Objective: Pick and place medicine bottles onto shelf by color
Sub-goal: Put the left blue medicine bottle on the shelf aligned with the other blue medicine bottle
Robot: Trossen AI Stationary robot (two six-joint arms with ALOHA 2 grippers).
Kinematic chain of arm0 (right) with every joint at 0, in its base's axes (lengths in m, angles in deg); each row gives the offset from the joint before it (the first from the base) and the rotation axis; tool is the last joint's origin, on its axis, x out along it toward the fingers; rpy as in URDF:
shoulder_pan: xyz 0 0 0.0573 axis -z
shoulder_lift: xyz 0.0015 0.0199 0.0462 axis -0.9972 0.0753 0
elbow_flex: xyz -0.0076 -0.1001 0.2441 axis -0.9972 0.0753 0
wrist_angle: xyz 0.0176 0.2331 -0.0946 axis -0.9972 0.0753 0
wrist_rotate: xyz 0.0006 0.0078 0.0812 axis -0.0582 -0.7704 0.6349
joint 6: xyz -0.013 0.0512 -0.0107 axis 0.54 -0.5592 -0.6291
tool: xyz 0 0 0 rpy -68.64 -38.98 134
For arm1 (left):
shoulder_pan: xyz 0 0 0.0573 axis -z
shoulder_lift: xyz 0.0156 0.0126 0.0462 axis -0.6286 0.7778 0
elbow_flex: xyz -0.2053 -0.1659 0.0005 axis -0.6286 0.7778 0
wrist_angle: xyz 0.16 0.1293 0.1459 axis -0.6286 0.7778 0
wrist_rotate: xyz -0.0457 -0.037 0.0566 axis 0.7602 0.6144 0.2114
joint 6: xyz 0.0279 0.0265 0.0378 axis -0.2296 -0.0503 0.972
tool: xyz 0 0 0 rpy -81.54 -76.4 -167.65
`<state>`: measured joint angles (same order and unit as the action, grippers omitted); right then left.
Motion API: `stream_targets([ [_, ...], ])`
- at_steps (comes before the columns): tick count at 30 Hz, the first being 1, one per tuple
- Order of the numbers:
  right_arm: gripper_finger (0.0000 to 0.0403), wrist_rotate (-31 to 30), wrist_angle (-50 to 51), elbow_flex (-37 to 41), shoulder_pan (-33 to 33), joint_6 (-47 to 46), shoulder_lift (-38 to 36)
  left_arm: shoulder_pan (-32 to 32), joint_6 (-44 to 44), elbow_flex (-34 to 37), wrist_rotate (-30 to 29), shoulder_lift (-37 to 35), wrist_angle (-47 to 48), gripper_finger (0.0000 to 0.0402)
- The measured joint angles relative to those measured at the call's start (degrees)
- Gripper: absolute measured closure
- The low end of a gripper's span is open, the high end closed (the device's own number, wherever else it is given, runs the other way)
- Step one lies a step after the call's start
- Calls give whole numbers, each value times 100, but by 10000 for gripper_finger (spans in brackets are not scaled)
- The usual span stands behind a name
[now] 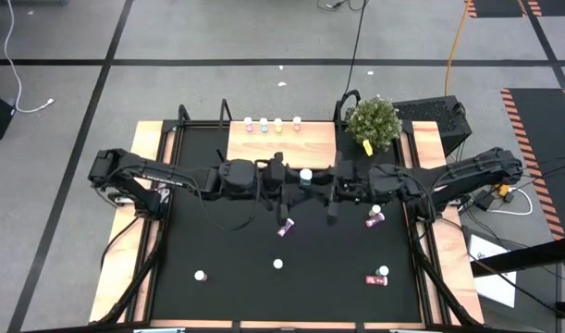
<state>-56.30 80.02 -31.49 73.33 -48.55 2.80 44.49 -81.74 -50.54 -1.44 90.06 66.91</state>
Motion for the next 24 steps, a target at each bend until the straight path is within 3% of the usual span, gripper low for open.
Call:
stream_targets([
  [5,304,-14,843,2,70,182,-192,-28,-59,0,-12,-332,1497,75],
  [9,300,-18,1800,4,71,546,-190,-99,-201,0,-157,-823,2184,43],
  [13,303,187,1944,0,111,833,53,-285,-249,-160,-107,-1054,2156,54],
  [19,299,761,1532,2,365,902,514,-383,170,-850,199,-728,3368,105],
  [24,299,764,1321,3,434,1051,649,-388,336,-1457,314,-457,4441,126],
])
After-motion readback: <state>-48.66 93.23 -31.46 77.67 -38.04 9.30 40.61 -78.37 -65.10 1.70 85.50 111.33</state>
